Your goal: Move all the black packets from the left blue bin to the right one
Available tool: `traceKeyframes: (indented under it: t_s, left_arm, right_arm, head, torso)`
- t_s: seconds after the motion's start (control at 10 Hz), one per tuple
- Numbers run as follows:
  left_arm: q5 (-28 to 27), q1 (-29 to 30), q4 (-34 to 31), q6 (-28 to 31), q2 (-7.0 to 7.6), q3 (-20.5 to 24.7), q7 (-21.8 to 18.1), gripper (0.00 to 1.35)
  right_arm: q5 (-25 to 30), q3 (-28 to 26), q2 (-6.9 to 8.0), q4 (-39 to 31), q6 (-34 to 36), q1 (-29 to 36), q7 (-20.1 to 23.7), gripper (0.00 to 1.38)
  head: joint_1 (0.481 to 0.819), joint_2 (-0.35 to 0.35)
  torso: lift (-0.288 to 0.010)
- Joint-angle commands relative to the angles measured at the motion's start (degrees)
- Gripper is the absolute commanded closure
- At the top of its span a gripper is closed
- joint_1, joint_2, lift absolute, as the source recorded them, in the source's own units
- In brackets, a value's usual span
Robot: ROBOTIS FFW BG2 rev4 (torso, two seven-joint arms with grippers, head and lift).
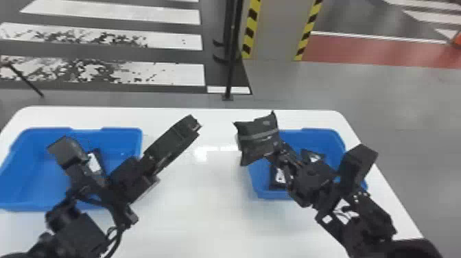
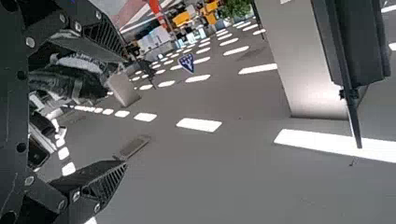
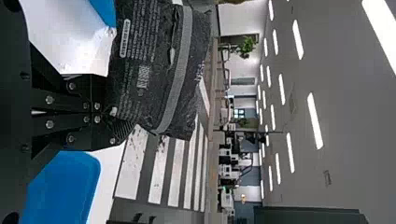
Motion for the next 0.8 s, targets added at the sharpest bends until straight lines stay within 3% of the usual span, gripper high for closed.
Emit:
traceKeyframes:
  t_s: [0.0, 0.3, 0.4, 0.6, 0.7]
  left_arm:
    - [0.1, 3.0, -2.4, 0.0, -0.22, 2.3, -0.1, 0.14]
    - [0.1, 8.4, -5.7, 0.4, -1.36, 6.9, -0.1, 0.14]
    - [-0.4, 10.2, -7.0, 0.3, -1.36, 8.5, -0.1, 0.14]
    - [-2.2, 12.9, -8.0, 0.0, -1.36, 12.3, -0.1, 0.14]
    - [-3.9, 13.3, -8.4, 0.0, -1.36, 14.0, -0.1, 0.14]
  right_arm:
    - [2.6, -2.6, -0.82, 5.5, 0.5, -4.6, 0.0, 1.27]
    - [11.8, -9.3, -1.44, 14.7, 1.6, -10.9, -0.8, 1.27]
    - [12.2, -9.6, -1.61, 16.6, 3.4, -12.1, -0.9, 1.13]
    - [12.2, -9.6, -1.44, 17.3, 4.4, -11.6, -1.0, 0.32]
    - [12.3, -9.6, -1.26, 14.8, 3.6, -9.5, -1.4, 0.1]
  head:
    - [0.695, -0.162]
    - [0.695, -0.212]
    - [0.695, -0.24]
    - [0.695, -0.251]
    - [0.695, -0.236]
  torso:
    - [-0.14]
    - [-0.14]
    - [-0.14]
    - [-0.14]
    - [-0.14]
